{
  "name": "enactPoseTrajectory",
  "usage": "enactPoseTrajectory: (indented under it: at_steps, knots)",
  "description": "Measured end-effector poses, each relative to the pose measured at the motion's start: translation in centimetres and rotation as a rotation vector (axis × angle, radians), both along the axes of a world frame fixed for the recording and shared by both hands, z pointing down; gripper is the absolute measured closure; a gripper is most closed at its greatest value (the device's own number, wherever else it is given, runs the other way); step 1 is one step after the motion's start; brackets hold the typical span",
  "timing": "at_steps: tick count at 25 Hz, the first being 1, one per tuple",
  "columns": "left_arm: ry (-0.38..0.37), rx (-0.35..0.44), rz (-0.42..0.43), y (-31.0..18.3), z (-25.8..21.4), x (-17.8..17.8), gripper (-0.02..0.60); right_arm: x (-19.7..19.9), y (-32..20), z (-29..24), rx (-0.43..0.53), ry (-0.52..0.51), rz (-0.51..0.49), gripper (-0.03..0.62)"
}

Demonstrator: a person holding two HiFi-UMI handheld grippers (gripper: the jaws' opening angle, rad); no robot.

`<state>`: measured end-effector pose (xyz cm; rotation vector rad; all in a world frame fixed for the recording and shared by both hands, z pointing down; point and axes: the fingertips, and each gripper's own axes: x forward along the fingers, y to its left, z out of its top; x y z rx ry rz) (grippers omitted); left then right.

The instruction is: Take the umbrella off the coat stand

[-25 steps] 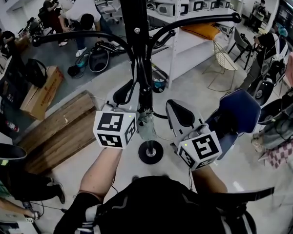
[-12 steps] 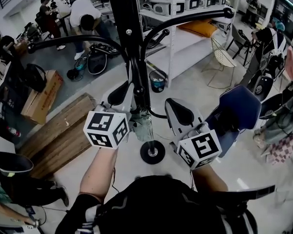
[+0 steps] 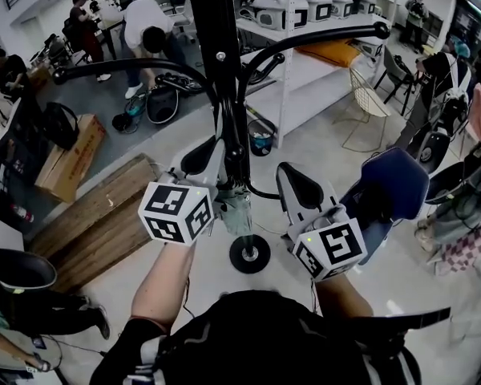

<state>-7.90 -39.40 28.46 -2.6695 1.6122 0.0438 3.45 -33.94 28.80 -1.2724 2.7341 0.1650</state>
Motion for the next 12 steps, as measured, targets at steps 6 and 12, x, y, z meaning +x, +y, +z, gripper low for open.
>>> enactPoseTrajectory:
  at_steps: [6,12]
  knots:
    - [-0.005,0.001,-0.007,0.05,-0.17,-0.33,0.554,-0.54,-0.20,-0.07,-0.006,0.014,-0.011,0.586]
    - [-0.022,0.017,-0.019,0.20,-0.88,-0.22,0.567,-0.13,-0.58,-0.07,-0.014,0.018,-0.007,0.586]
